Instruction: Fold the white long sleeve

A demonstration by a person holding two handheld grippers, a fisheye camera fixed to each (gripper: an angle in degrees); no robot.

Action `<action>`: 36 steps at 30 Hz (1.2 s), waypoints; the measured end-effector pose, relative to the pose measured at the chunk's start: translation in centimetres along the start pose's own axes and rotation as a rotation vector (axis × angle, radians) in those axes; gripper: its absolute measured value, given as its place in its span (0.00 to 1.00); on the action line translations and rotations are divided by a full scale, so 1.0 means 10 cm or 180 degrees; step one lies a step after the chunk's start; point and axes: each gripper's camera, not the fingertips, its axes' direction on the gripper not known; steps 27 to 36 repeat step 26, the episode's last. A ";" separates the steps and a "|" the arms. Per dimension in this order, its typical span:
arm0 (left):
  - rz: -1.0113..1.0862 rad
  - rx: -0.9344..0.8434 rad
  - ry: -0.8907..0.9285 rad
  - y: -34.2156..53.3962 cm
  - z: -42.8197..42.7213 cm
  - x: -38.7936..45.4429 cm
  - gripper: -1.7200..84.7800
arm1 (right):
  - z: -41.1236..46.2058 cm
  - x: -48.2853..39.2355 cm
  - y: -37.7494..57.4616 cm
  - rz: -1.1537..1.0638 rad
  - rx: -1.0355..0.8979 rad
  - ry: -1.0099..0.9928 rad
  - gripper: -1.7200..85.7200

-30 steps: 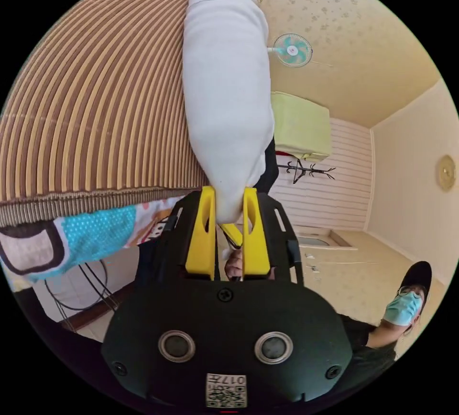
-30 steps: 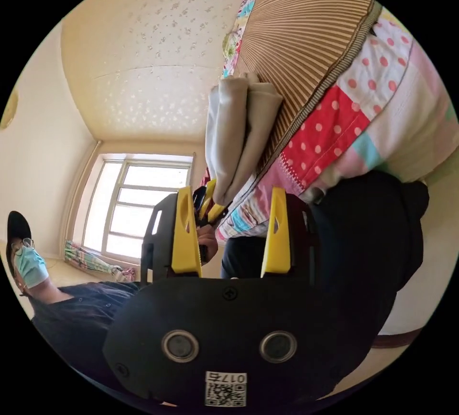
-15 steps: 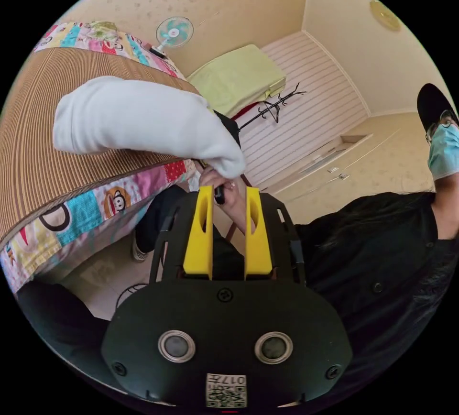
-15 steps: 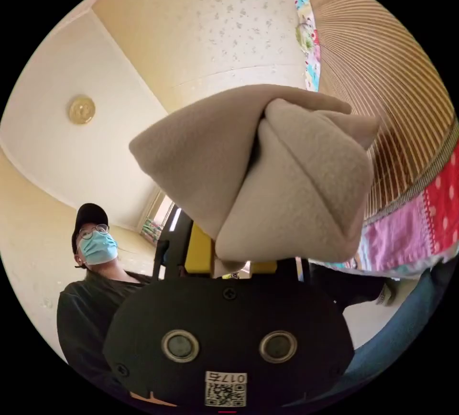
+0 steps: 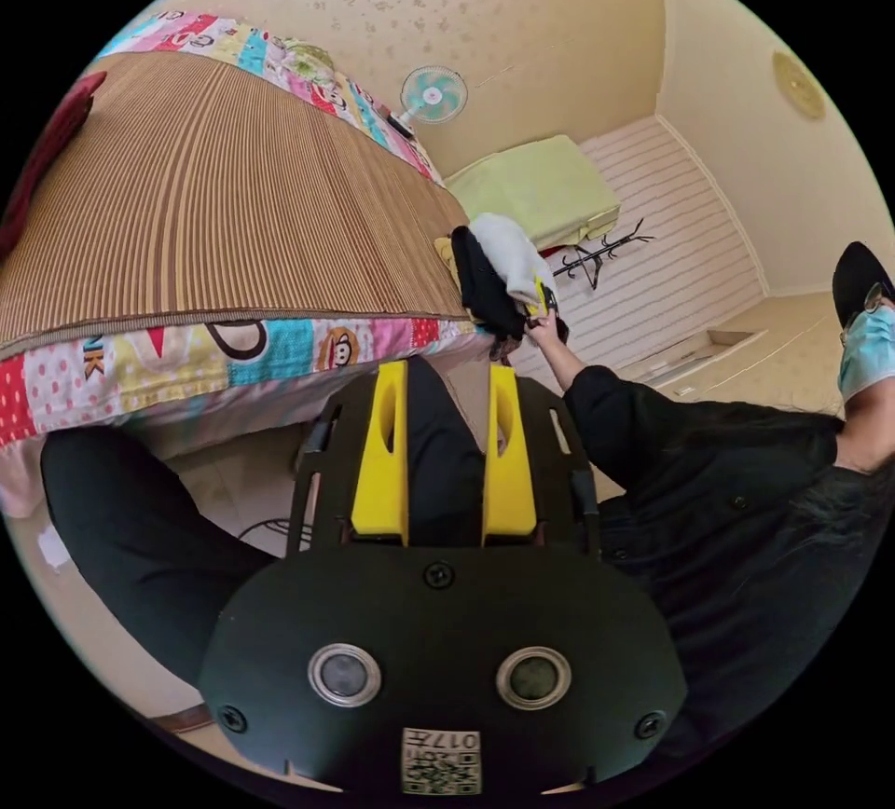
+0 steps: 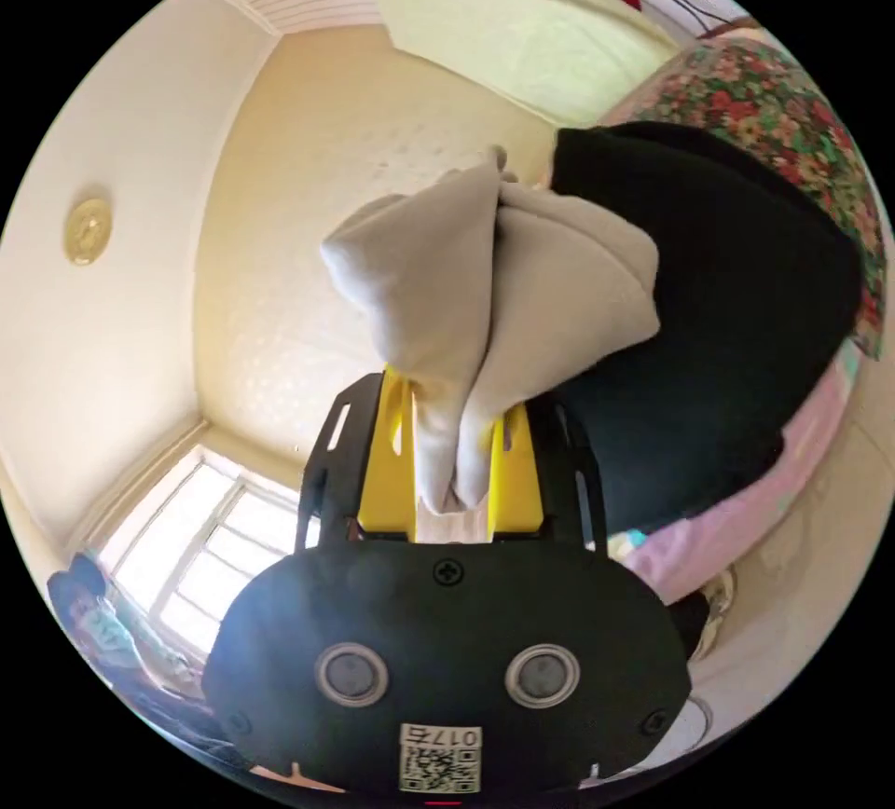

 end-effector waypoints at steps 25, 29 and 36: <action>-0.1135 0.2215 -0.3420 -0.37 -3.46 -0.81 0.19 | 0.06 -2.10 3.18 -0.2643 -0.0207 0.0364 0.02; -0.1319 0.2451 -0.3536 -0.34 -3.71 -0.90 0.21 | 0.05 -2.16 3.23 -0.2706 -0.0219 0.0354 0.02; -0.1319 0.2451 -0.3536 -0.34 -3.71 -0.90 0.21 | 0.05 -2.16 3.23 -0.2706 -0.0219 0.0354 0.02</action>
